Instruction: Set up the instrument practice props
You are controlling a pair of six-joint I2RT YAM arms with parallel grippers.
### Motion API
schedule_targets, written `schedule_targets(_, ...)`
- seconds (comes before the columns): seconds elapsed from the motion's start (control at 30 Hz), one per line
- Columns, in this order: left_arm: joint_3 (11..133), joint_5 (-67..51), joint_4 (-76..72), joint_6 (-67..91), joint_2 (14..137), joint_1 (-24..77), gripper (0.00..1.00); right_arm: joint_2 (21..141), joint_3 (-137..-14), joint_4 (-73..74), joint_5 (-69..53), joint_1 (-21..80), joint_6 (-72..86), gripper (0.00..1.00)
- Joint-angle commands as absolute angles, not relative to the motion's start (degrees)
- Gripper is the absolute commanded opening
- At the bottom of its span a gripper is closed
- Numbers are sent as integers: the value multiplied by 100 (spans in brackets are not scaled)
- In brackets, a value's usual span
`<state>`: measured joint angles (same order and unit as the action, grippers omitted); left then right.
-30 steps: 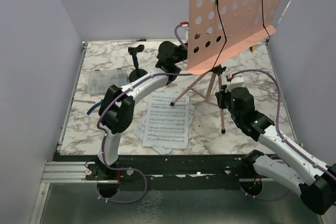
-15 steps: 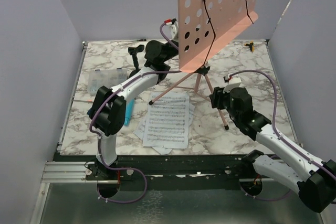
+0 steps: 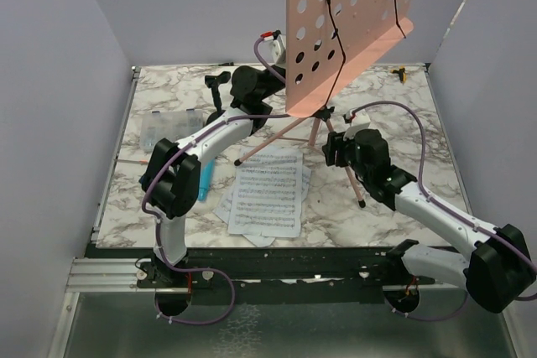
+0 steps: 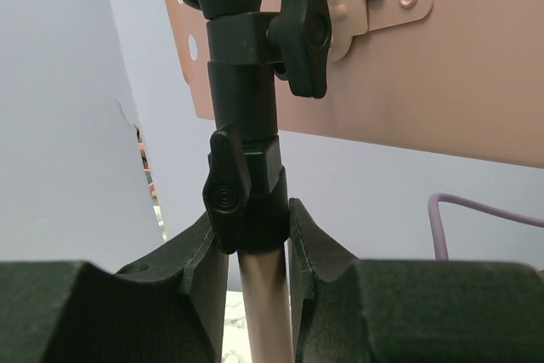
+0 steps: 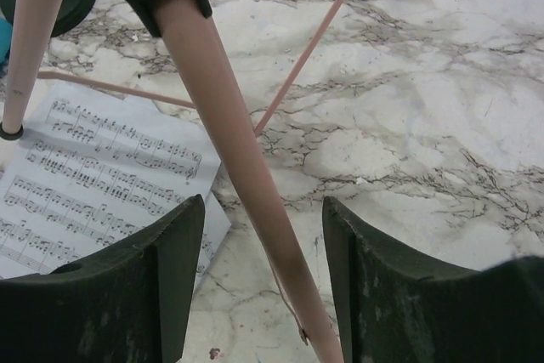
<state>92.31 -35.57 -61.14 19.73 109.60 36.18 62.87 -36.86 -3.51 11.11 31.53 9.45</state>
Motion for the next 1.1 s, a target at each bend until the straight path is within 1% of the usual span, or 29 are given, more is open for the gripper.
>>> schedule_targets(0.0, 9805, -3274, -7267, 2174, 10518, 3656, 0, 6466, -4004, -589, 1236, 3138, 993, 60)
schedule_targets(0.17, 10294, -3334, -7280, 2373, 10832, 3658, 0, 6486, -3895, -763, 1055, 3138, 1016, 55)
schedule_targets(0.47, 11101, -3459, -7515, 2792, 11444, 3654, 0, 6421, -3772, -737, 978, 3138, 844, 50)
schedule_targets(0.5, 11146, -3455, -7545, 2825, 11501, 3656, 0, 6421, -3749, -760, 959, 3138, 825, 46)
schedule_targets(0.63, 11312, -3410, -7656, 2979, 11703, 3659, 0, 6464, -3753, -669, 988, 3138, 809, 22)
schedule_targets(0.67, 11372, -3402, -7670, 3014, 11763, 3657, 0, 6464, -3754, -635, 1017, 3138, 834, 17)
schedule_targets(0.73, 11509, -3393, -7710, 3104, 11879, 3664, 0, 6411, -3741, -578, 1109, 3138, 932, 14)
schedule_targets(0.87, 11884, -3371, -7785, 3294, 12177, 3678, 0, 6232, -3679, -503, 1298, 3138, 1441, 1)
schedule_targets(1.07, 12401, -3280, -7787, 3413, 12616, 3782, 0, 6018, -3569, -451, 1377, 3138, 2332, 1)
